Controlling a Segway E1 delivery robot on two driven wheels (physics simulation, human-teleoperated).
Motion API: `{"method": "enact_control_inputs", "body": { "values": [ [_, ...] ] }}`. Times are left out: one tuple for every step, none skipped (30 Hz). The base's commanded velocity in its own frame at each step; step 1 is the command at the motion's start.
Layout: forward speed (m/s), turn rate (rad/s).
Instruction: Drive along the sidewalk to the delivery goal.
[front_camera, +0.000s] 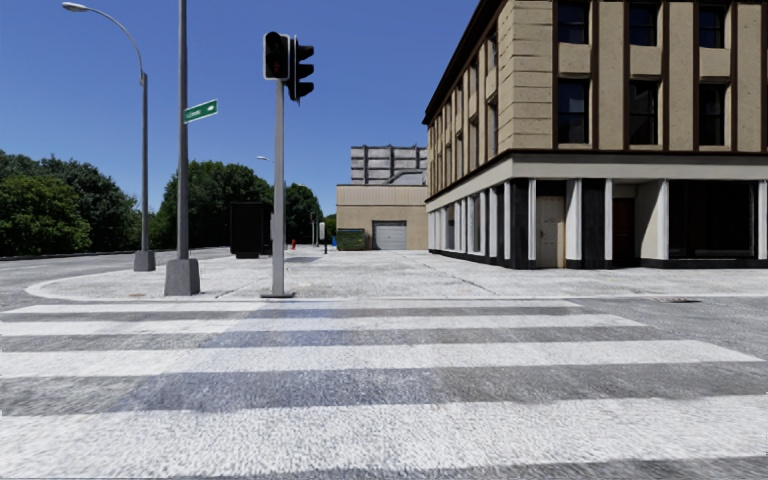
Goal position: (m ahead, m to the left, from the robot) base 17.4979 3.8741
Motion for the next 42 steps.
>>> {"method": "enact_control_inputs", "body": {
  "values": [
    [2.0, 0.0],
    [2.0, 0.0],
    [2.0, 0.0],
    [2.0, 0.0],
    [2.0, 0.0],
    [2.0, 0.0],
    [2.0, 0.0],
    [2.0, 0.0],
    [2.0, 0.0],
    [2.0, 0.0],
    [2.0, 0.0],
    [2.0, 0.09],
    [2.0, 0.18],
    [2.0, 0.22],
    [2.0, 0.23],
    [2.0, 0.23],
    [2.0, 0.23],
    [2.0, 0.23],
    [2.0, 0.23],
    [2.0, 0.23],
    [2.0, 0.23],
    [2.0, 0.23],
    [2.0, 0.23],
    [2.0, 0.23],
    [2.0, 0.23],
    [2.0, 0.23],
    [2.0, 0.23],
    [2.0, 0.23],
    [2.0, 0.23],
    [2.0, 0.23],
    [2.0, 0.22],
    [2.0, 0.2],
    [2.0, 0.2],
    [2.0, 0.18],
    [2.0, 0.08],
    [2.0, 0.0],
    [2.0, 0.0],
    [2.0, 0.0],
    [2.0, 0.0],
    [2.0, 0.0],
    [2.0, 0.0],
    [2.0, 0.0]
  ]
}}
